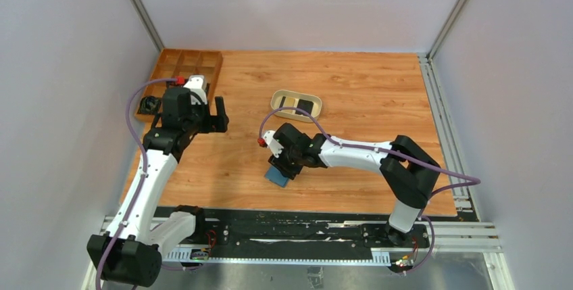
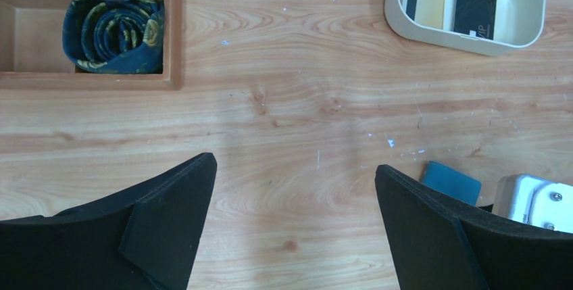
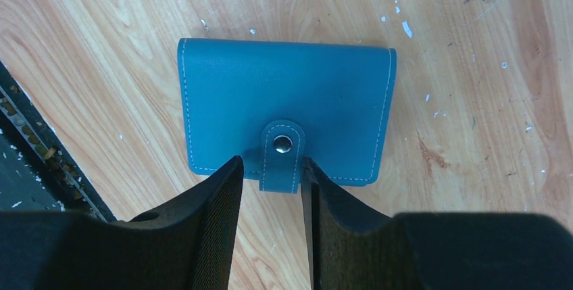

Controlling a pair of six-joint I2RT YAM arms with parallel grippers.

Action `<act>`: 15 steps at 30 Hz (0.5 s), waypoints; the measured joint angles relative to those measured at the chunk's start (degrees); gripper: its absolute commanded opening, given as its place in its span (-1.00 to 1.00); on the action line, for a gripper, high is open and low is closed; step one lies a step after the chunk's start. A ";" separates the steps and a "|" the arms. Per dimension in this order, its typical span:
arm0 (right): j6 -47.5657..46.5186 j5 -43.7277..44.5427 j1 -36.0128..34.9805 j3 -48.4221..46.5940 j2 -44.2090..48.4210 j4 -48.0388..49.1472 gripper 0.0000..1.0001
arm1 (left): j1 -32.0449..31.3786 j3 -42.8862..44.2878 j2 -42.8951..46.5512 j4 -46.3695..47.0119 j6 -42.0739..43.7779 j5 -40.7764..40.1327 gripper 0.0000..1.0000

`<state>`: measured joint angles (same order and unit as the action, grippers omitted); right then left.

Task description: Take the credit cards out of the card holder

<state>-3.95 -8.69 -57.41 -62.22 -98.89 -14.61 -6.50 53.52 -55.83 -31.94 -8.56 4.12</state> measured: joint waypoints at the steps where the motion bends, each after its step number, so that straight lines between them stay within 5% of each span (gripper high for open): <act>1: 0.09 0.26 0.00 0.00 -0.07 0.00 -0.20 | 0.00 -0.02 -0.04 0.02 -0.02 0.17 1.00; 3: 0.22 1.05 0.00 0.00 -0.13 0.09 -0.28 | 0.00 -0.26 -0.04 0.04 -0.20 0.66 1.00; 8: 0.68 1.42 0.00 0.00 -1.18 0.28 -0.95 | 0.00 -1.05 -0.04 -0.04 -0.74 1.66 1.00; 15: 1.11 1.36 -0.09 -0.31 -1.55 0.61 -1.00 | -0.57 -3.58 -0.02 0.39 -4.20 2.95 1.00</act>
<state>-2.83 -7.33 -57.49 -62.52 -100.44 -14.00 -7.07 49.93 -55.86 -31.55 -12.75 7.07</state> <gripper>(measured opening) 0.017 0.999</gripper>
